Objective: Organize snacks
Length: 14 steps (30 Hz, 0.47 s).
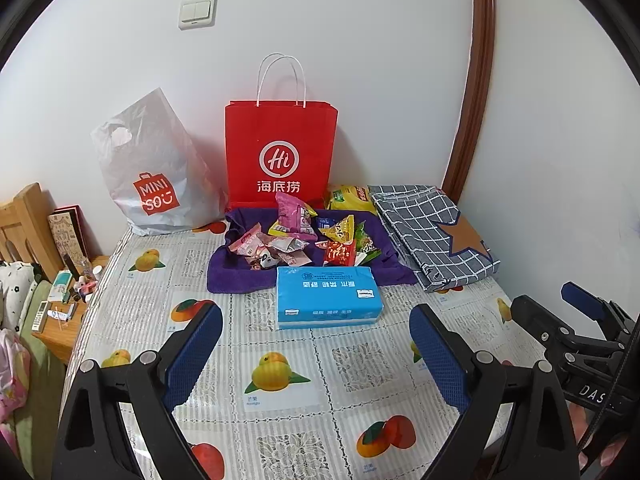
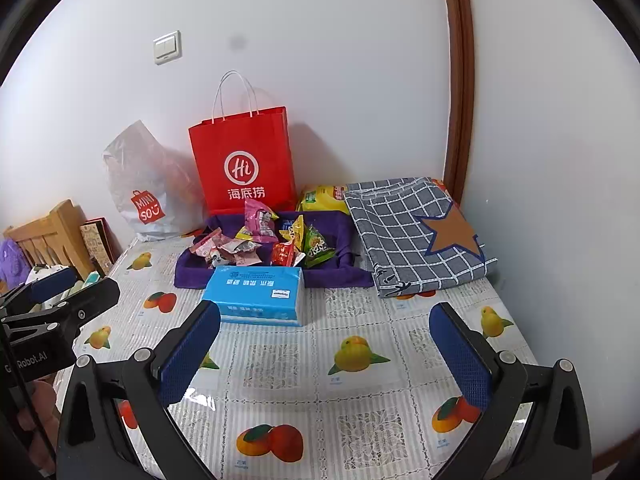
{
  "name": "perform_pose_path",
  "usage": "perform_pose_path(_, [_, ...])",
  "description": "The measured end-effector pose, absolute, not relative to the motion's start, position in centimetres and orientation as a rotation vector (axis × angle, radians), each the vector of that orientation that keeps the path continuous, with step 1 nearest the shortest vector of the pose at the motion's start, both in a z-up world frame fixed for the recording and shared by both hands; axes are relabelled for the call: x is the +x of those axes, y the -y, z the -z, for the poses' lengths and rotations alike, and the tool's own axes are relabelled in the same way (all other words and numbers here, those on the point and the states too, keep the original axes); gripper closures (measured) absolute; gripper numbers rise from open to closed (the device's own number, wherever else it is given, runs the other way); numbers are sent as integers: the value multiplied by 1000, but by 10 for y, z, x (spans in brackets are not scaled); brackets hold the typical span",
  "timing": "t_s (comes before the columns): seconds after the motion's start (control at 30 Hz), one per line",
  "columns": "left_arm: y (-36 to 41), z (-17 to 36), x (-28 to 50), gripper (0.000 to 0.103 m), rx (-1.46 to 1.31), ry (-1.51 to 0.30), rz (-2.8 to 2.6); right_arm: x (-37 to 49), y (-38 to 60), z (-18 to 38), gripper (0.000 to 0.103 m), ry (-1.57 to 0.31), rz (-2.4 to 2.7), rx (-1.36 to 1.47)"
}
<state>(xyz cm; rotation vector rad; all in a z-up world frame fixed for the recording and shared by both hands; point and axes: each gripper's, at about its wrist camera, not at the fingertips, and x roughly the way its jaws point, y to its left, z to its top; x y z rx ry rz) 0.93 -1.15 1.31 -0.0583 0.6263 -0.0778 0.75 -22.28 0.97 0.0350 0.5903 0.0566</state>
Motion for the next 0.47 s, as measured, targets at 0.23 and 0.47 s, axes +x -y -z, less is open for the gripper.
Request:
perform_pose_path(0.23, [11,-15,9,8,-59,-625,79,7,222,-10,0,-589,-59,35])
perform_pose_path(0.47, [11,-15,9,8,-59,-622,75,6,219,-12,0,-580,-66,32])
